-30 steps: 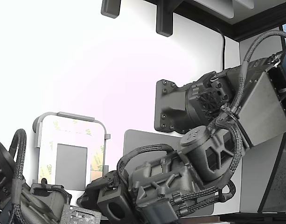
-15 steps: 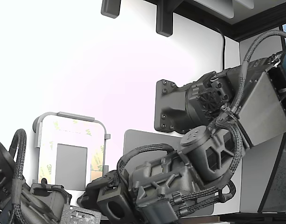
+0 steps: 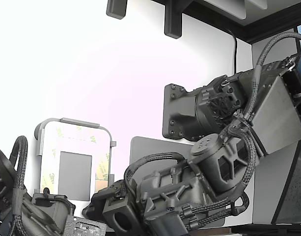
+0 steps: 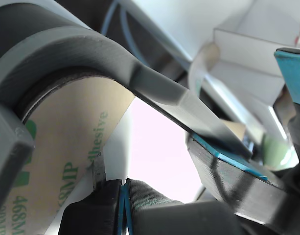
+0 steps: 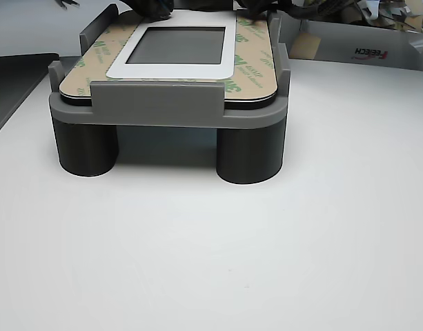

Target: Peel off protective film from adhesive tape.

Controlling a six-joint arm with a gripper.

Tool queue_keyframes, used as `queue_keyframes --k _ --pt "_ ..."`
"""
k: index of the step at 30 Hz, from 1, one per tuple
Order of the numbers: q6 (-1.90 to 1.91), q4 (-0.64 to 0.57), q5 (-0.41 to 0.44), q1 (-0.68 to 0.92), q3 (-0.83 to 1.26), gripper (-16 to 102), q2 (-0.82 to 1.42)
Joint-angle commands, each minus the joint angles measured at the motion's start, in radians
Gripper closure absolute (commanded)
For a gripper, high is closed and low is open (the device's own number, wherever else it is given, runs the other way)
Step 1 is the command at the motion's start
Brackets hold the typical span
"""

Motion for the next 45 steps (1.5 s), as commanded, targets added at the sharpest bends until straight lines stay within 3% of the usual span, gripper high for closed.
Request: queue_keyframes --k 1,45 --pt "0.006 0.000 0.000 -0.003 -0.031 97 0.032" --pt "0.015 -0.049 0.015 0.020 0.038 97 0.074"
